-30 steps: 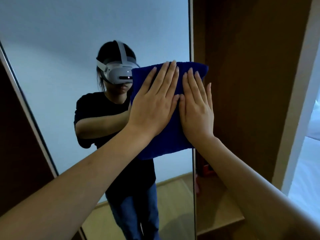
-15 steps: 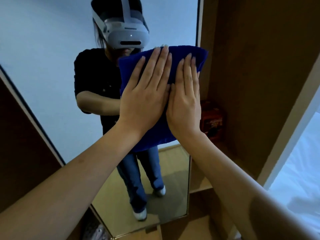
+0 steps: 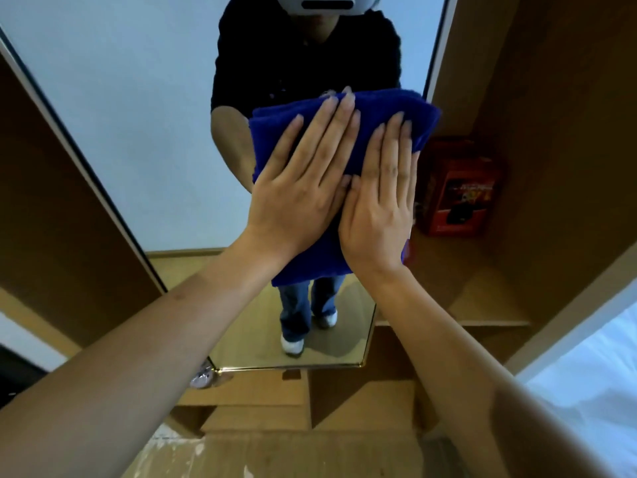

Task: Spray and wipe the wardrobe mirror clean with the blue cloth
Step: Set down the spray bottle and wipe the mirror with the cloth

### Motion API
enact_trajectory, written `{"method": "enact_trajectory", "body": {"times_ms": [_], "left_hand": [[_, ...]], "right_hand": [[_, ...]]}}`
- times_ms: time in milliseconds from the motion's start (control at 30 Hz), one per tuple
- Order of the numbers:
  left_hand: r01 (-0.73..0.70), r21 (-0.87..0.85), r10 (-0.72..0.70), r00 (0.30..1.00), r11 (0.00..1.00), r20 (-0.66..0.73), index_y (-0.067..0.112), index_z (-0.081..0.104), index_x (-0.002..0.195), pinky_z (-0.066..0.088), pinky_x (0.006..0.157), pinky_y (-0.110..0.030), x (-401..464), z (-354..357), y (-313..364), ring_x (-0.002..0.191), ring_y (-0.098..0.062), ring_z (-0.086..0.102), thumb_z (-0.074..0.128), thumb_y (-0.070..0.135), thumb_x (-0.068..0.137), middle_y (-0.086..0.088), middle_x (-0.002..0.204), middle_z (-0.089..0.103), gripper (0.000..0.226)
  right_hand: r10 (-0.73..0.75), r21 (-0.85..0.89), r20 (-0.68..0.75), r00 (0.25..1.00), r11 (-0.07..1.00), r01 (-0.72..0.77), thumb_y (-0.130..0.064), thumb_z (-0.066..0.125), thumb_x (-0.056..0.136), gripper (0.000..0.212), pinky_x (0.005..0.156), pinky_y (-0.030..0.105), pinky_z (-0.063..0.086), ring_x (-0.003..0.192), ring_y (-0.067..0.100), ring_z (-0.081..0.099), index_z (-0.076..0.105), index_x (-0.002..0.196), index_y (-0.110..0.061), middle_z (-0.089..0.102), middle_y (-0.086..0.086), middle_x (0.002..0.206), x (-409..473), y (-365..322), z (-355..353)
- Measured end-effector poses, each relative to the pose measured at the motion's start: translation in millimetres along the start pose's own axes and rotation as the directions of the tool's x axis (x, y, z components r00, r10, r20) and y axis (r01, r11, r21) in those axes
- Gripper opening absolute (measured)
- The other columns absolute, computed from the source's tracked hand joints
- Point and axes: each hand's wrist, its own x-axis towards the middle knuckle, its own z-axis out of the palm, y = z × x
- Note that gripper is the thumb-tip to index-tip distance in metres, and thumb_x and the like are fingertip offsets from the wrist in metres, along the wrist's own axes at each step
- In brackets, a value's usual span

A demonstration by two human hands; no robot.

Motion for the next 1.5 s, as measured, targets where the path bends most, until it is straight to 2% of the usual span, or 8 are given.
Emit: {"method": "enact_trajectory", "body": {"times_ms": [167, 300, 567, 1133, 1233, 1333, 1400, 1500], "left_hand": [[-0.005, -0.037, 0.006, 1.0, 0.999, 0.022, 0.002, 0.027, 0.148, 0.022, 0.116, -0.04, -70.1, 19.8, 33.4, 0.14, -0.024, 0.03, 0.034, 0.026, 0.103, -0.012, 0.152, 0.032, 0.051], [-0.015, -0.057, 0.017, 0.999, 0.998, 0.035, 0.004, 0.02, 0.148, 0.021, 0.116, -0.04, -131.3, 33.9, 65.0, 0.14, -0.024, 0.028, 0.036, 0.025, 0.103, -0.01, 0.152, 0.022, 0.052], [-0.116, -0.043, 0.118, 0.991, 0.992, 0.056, 0.003, 0.021, 0.149, 0.024, 0.115, -0.04, -250.4, 61.8, 116.8, 0.141, -0.025, 0.031, 0.039, 0.022, 0.103, -0.012, 0.152, 0.034, 0.053], [-0.076, -0.113, 0.078, 0.997, 0.991, 0.015, 0.007, 0.032, 0.148, 0.027, 0.117, -0.039, -405.6, 106.3, 208.1, 0.142, -0.024, 0.032, 0.038, 0.019, 0.104, -0.01, 0.152, 0.035, 0.046], [-0.068, -0.167, 0.069, 0.998, 0.984, 0.0, 0.006, 0.036, 0.146, 0.031, 0.115, -0.039, -422.3, 107.7, 218.2, 0.14, -0.024, 0.035, 0.043, 0.014, 0.103, -0.011, 0.151, 0.038, 0.044], [-0.067, -0.288, 0.074, 0.997, 0.955, 0.012, 0.004, 0.04, 0.143, 0.031, 0.115, -0.038, -439.6, 107.4, 223.8, 0.14, -0.024, 0.035, 0.046, 0.005, 0.101, -0.013, 0.149, 0.04, 0.043], [-0.078, -0.382, 0.098, 0.995, 0.921, 0.034, 0.003, 0.043, 0.142, 0.033, 0.114, -0.038, -449.4, 105.9, 223.8, 0.139, -0.023, 0.037, 0.048, 0.001, 0.099, -0.014, 0.148, 0.042, 0.043], [-0.133, -0.441, 0.152, 0.988, 0.888, 0.008, 0.002, 0.051, 0.136, 0.041, 0.108, -0.038, -450.4, 104.2, 217.3, 0.134, -0.022, 0.046, 0.049, -0.002, 0.098, -0.013, 0.141, 0.05, 0.038]], "right_hand": [[0.0, 0.01, 0.078, 0.997, 1.0, -0.001, -0.011, 0.04, 0.104, 0.046, 0.122, 0.043, 0.014, 0.148, 0.016, -0.002, 0.024, 0.144, 0.004, 0.024, 0.022, 0.151, -76.7, 13.9, 10.5], [-0.002, 0.025, 0.113, 0.994, 1.0, -0.001, -0.015, 0.035, 0.105, 0.045, 0.122, 0.043, 0.014, 0.149, 0.015, -0.006, 0.022, 0.145, 0.004, 0.021, 0.02, 0.151, -143.7, 26.9, 17.3], [0.026, 0.027, 0.248, 0.969, 0.999, -0.033, -0.03, 0.025, 0.105, 0.057, 0.123, 0.042, 0.004, 0.148, 0.019, -0.009, 0.016, 0.147, 0.007, 0.016, 0.025, 0.155, -280.1, 43.2, 27.4], [0.058, 0.062, 0.176, 0.983, 0.996, -0.07, -0.016, 0.032, 0.105, 0.051, 0.123, 0.04, 0.003, 0.147, 0.026, 0.002, 0.021, 0.148, 0.009, 0.017, 0.029, 0.156, -460.5, 69.2, 54.9], [0.06, 0.074, 0.16, 0.985, 0.995, -0.073, -0.012, 0.034, 0.104, 0.048, 0.123, 0.041, 0.009, 0.148, 0.03, 0.01, 0.025, 0.147, 0.009, 0.022, 0.028, 0.155, -477.2, 71.5, 58.2], [0.068, 0.176, 0.153, 0.986, 0.98, -0.095, -0.008, 0.04, 0.101, 0.047, 0.123, 0.035, 0.015, 0.146, 0.018, 0.014, 0.032, 0.145, 0.007, 0.025, 0.016, 0.154, -491.4, 73.6, 53.6], [0.076, 0.276, 0.158, 0.985, 0.954, -0.118, -0.004, 0.045, 0.098, 0.043, 0.12, 0.034, 0.024, 0.143, 0.017, 0.026, 0.042, 0.139, 0.007, 0.035, 0.014, 0.149, -498.5, 77.5, 45.9], [0.06, 0.248, 0.1, 0.993, 0.965, -0.084, -0.001, 0.049, 0.096, 0.035, 0.112, 0.037, 0.039, 0.133, 0.025, 0.045, 0.056, 0.129, 0.008, 0.055, 0.02, 0.136, -498.5, 82.0, 36.6]]}}
